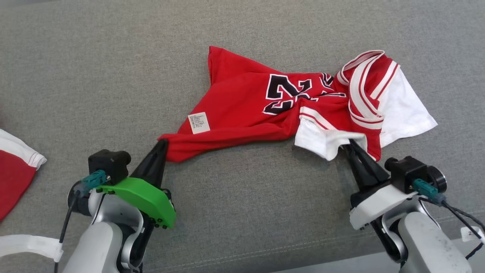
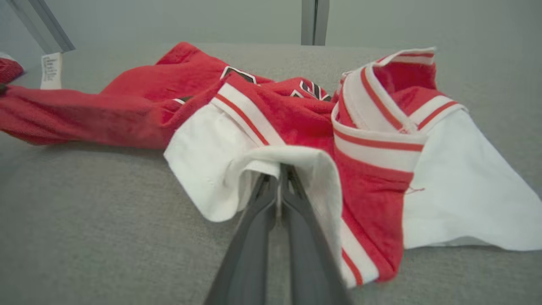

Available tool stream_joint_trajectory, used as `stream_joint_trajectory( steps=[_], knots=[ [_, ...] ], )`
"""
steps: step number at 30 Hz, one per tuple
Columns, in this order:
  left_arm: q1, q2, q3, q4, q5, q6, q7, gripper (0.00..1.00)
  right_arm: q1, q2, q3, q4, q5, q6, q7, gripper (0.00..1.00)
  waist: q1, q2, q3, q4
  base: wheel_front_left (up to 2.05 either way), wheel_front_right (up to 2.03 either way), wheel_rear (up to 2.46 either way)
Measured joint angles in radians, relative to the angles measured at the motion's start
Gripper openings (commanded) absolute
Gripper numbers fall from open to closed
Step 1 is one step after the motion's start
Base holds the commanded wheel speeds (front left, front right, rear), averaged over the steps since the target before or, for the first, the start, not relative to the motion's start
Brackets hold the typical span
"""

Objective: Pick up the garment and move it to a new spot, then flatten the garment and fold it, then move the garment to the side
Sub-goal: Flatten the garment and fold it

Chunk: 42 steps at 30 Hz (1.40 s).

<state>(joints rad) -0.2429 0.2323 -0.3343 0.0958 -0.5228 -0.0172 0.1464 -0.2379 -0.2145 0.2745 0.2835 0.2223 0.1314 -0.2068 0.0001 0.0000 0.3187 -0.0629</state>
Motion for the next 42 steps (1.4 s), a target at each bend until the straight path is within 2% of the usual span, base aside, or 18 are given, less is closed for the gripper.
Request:
stream_joint_trajectory(
  steps=[8, 15, 19, 28, 37, 42],
  knots=[
    [-0.056, 0.033, 0.029, -0.102, 0.059, 0.030, -0.062, 0.00, -0.060, -0.013, -0.094, -0.216, 0.030, 0.000, -0.042, 0.00, 0.0000, 0.0000, -0.025, -0.004, 0.00, 0.00, 0.00],
    [-0.193, 0.063, 0.057, -0.143, 0.110, 0.044, -0.086, 0.00, -0.266, -0.053, -0.137, -0.264, 0.012, 0.000, -0.045, 0.00, 0.0000, 0.0000, -0.059, -0.012, 0.00, 0.00, 0.00],
    [-0.329, 0.074, 0.078, -0.147, 0.130, 0.045, -0.092, 0.00, -0.440, -0.092, -0.142, -0.241, 0.008, 0.000, -0.033, 0.00, -0.0001, 0.0000, -0.093, -0.011, 0.00, 0.00, 0.00],
    [-0.576, 0.102, 0.104, -0.108, 0.146, 0.030, -0.075, 0.00, -0.715, -0.137, -0.109, -0.140, 0.069, 0.000, -0.010, 0.00, -0.0001, 0.0000, -0.157, -0.002, 0.00, 0.00, 0.00],
    [-0.703, 0.115, 0.087, -0.060, 0.145, 0.007, -0.004, 0.00, -0.845, -0.171, -0.054, -0.076, 0.119, 0.000, 0.035, 0.00, -0.0001, 0.0000, -0.194, 0.014, 0.00, 0.00, 0.00],
    [-0.755, 0.093, 0.058, 0.045, 0.093, -0.028, 0.081, 0.00, -0.908, -0.169, 0.022, 0.014, 0.185, 0.000, 0.109, 0.00, -0.0001, 0.0000, -0.169, 0.014, 0.00, 0.00, 0.00]
  ],
)
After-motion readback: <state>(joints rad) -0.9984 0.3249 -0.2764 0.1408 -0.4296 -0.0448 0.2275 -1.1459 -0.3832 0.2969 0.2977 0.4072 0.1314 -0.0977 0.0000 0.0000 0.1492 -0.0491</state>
